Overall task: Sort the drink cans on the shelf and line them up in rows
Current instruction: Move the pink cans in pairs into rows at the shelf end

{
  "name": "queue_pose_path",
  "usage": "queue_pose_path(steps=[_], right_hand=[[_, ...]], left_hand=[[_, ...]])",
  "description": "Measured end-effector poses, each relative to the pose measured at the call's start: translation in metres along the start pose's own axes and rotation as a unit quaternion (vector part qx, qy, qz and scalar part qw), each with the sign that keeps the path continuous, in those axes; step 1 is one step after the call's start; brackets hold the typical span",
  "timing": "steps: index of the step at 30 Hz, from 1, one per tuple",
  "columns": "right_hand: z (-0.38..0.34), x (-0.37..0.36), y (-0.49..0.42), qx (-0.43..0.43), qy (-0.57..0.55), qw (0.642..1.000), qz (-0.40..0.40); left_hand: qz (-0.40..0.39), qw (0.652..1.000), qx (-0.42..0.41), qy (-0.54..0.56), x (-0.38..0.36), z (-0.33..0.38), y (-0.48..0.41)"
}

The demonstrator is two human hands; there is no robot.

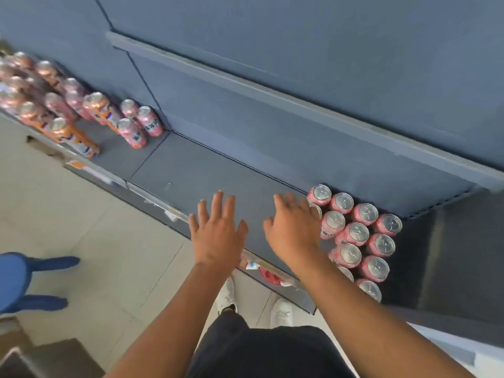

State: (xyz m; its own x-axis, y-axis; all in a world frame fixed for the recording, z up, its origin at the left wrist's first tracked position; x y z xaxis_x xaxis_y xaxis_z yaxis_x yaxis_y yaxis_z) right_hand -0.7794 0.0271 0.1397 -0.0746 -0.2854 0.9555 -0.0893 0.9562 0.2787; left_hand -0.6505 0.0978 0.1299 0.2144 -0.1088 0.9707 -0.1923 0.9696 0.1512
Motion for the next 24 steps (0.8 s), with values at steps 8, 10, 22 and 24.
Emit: queue_pose_path(steps=[8,10,22,24], right_hand=[[-0.093,0.014,0.03,0.144,0.026,0.989,0.008],[-0.119,0.014,0.039,0.171,0.031,0.985,0.011],[-0.318,-0.004,0.099,0.247,-0.008,0.968,0.04],[-0.352,-0.006,0.107,0.253,-0.011,0.966,0.046]], left_hand=[[0.067,0.987,0.148,0.009,0.041,-0.069,0.049],[0.077,0.981,0.176,0.017,0.048,-0.092,0.062],[0.097,0.969,0.226,0.002,0.087,-0.28,0.125],[0.105,0.968,0.227,-0.001,0.096,-0.311,0.132]])
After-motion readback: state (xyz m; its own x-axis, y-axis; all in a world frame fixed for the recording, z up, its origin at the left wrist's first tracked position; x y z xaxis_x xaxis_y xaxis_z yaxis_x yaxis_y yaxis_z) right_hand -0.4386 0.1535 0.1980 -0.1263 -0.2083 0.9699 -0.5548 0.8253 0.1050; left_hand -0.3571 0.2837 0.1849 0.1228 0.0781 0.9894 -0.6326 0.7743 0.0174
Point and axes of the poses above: each hand's wrist, its own y-axis away from the middle knuckle, its own x-axis out of the back of the hand, z = x × y, the point moved 4 cm from there along -y, towards the middle knuckle, and after that the axes turned 15 degrees about -x, right-handed, at the moved point
